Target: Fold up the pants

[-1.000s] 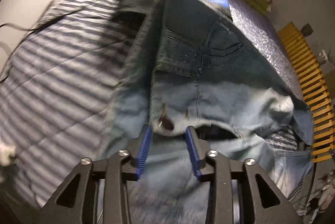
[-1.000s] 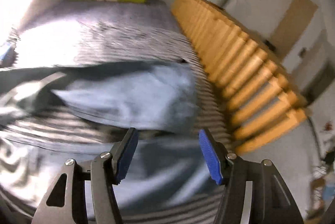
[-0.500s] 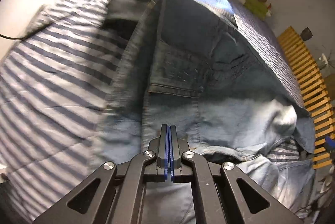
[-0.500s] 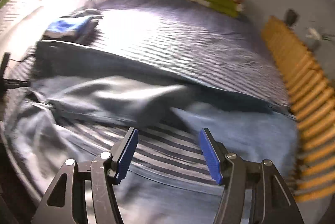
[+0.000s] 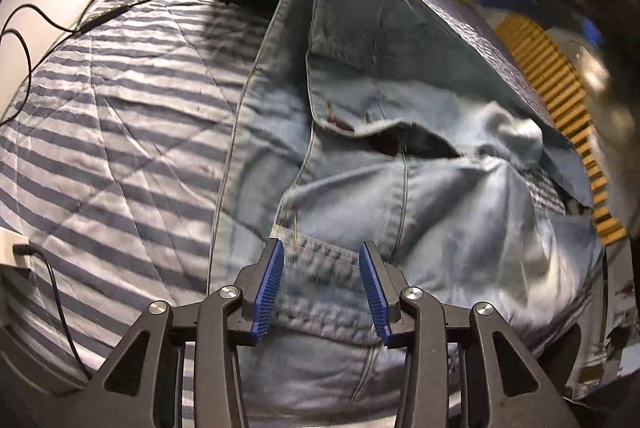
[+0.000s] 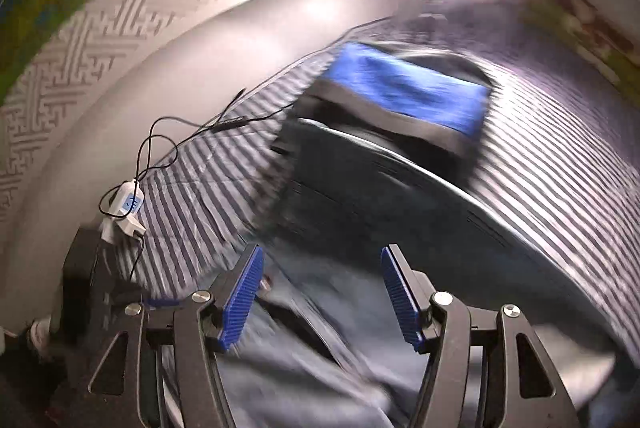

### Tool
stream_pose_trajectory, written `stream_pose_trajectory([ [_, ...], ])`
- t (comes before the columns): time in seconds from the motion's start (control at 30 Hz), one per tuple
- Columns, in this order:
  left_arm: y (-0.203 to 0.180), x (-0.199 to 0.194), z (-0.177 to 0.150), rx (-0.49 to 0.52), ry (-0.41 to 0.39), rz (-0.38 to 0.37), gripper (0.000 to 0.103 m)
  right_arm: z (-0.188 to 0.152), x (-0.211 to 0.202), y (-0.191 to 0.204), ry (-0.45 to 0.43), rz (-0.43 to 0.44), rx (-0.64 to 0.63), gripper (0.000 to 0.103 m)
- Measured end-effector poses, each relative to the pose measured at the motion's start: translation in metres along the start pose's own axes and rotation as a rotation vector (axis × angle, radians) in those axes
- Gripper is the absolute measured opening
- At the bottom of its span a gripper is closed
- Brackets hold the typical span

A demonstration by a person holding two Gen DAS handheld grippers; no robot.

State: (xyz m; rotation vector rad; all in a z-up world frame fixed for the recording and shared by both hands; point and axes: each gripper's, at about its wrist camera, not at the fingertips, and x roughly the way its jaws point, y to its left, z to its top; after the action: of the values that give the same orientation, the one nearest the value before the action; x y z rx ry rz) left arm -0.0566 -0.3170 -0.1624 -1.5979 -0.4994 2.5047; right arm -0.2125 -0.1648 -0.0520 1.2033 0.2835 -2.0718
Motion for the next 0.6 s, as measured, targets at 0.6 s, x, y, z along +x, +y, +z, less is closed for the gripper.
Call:
stream_pose_trajectory([
  [0.6, 0.019, 0.004, -0.024, 0.035, -0.004, -0.034, 0.047, 0.017, 0.161, 0.025, 0.313, -0.141, 0.101, 0.055],
])
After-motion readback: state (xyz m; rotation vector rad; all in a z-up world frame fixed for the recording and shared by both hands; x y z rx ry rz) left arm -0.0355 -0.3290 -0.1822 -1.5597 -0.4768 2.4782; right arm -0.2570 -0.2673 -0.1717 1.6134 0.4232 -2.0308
